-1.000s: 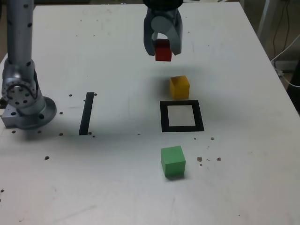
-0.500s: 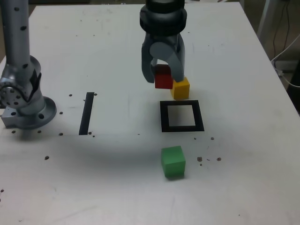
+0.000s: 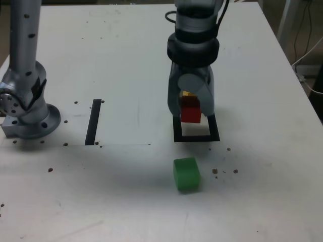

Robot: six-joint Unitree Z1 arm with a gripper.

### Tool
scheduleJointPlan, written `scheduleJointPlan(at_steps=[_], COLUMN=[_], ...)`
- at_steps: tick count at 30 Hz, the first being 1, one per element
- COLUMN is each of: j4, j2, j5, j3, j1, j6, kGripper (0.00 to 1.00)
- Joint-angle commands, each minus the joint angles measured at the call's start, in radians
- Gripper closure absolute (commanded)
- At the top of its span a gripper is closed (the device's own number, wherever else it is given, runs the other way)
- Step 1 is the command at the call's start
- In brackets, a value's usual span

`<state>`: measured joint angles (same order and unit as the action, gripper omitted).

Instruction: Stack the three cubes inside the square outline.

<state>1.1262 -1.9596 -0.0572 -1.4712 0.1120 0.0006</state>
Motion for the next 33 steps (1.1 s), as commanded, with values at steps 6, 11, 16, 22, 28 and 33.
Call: scheduleJointPlan(at_steps=[6, 11, 16, 22, 28, 33], j4=[-0.042, -0.067, -0.070, -0.075, -0.081, -0.084], j2=[-0.041, -0.056, -0.056, -0.058, -0.062, -0.077], j5=[-0.022, -0.029, -0.044, -0.046, -0.047, -0.040], j3=[0.015, 0.042, 0.051, 0.052, 0.049, 0.046], j1=[0.000, -0.006, -0.015, -0.018, -0.018, -0.018], j6=[-0.021, -0.034, -0.041, -0.041, -0.038, -0.026], kGripper=[0.85, 0.84, 0.84, 0.82, 0.77, 0.62])
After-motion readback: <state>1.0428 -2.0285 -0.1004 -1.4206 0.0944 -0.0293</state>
